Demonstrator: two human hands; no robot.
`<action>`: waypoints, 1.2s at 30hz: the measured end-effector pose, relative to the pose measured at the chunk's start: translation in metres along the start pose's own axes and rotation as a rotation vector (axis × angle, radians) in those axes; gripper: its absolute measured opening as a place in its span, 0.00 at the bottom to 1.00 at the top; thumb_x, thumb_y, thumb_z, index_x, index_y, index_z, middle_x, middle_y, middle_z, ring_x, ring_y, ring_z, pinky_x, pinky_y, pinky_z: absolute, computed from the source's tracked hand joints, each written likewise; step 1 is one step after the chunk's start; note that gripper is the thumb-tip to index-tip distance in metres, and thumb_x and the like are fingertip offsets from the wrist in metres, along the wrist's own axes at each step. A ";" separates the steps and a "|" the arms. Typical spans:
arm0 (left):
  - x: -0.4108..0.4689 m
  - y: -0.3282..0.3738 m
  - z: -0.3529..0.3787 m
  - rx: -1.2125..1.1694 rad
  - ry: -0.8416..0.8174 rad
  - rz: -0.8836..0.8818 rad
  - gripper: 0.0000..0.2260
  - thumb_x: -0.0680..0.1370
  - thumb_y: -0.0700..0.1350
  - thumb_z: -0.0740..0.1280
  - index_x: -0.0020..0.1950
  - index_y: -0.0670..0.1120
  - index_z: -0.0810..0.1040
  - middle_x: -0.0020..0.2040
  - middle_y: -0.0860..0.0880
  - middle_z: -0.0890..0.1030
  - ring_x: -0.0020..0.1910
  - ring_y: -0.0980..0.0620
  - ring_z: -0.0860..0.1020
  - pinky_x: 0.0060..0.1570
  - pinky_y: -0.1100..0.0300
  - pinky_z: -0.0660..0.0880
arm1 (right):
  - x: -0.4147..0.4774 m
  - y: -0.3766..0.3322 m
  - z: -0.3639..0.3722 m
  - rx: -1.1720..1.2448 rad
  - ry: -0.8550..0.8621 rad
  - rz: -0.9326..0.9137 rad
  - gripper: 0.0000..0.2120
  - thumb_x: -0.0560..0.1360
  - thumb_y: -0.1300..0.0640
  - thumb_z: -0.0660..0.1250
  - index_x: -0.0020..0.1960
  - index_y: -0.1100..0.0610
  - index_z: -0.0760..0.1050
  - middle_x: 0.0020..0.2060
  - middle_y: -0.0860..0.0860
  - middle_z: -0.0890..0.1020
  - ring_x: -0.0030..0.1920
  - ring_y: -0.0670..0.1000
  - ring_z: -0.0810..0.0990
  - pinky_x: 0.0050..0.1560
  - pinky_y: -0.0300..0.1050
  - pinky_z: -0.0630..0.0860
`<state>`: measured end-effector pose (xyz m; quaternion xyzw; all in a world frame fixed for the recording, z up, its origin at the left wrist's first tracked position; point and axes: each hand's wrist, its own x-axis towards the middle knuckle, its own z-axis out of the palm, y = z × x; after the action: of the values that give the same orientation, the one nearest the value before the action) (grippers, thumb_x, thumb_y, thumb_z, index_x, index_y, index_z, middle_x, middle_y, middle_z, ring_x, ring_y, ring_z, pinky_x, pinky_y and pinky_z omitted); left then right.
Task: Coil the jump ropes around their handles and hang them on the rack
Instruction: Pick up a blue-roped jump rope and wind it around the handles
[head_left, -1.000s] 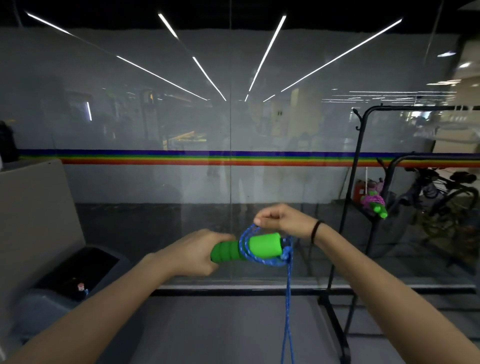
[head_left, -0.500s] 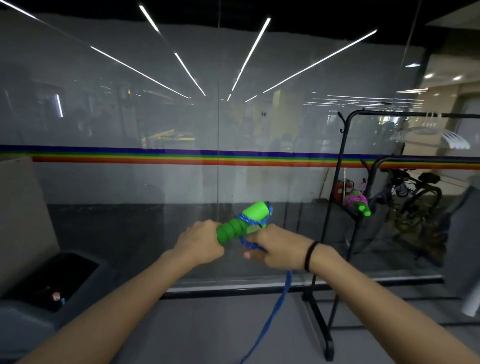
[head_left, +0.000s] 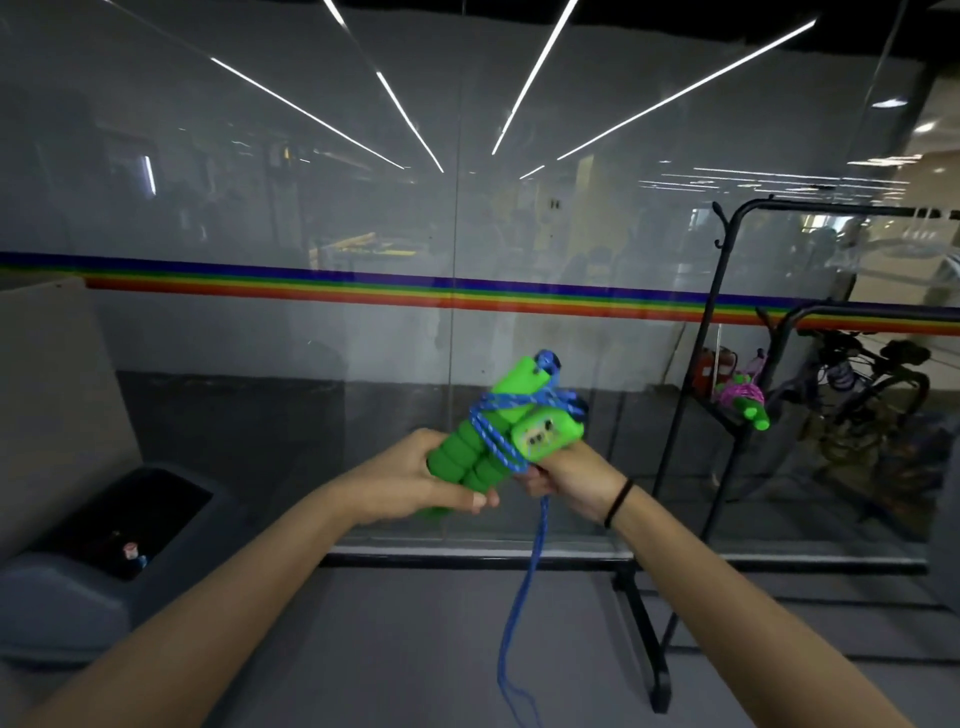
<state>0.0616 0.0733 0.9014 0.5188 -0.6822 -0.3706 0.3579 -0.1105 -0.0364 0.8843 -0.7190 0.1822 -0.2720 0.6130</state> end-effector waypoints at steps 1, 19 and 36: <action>0.002 -0.001 0.003 -0.095 0.078 -0.005 0.07 0.71 0.34 0.70 0.49 0.37 0.81 0.44 0.46 0.85 0.41 0.51 0.81 0.46 0.60 0.78 | 0.000 0.007 0.002 -0.017 -0.008 0.010 0.17 0.75 0.59 0.63 0.28 0.51 0.77 0.19 0.43 0.69 0.19 0.41 0.62 0.21 0.32 0.59; 0.012 -0.021 0.011 0.930 -0.142 -0.076 0.11 0.73 0.49 0.63 0.55 0.57 0.71 0.48 0.52 0.81 0.48 0.49 0.79 0.43 0.55 0.75 | 0.001 -0.035 -0.017 -0.922 -0.236 -0.148 0.05 0.70 0.51 0.71 0.41 0.52 0.82 0.33 0.47 0.82 0.31 0.39 0.74 0.36 0.35 0.68; 0.033 -0.019 0.018 -0.251 0.547 -0.170 0.20 0.66 0.33 0.75 0.55 0.40 0.73 0.42 0.43 0.82 0.31 0.49 0.81 0.32 0.60 0.78 | -0.011 0.021 0.005 -0.646 0.082 -0.026 0.16 0.79 0.53 0.57 0.36 0.51 0.77 0.24 0.45 0.70 0.22 0.40 0.69 0.28 0.28 0.64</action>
<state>0.0471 0.0405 0.8797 0.6062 -0.4635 -0.3271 0.5573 -0.1144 -0.0295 0.8613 -0.8670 0.2745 -0.2368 0.3419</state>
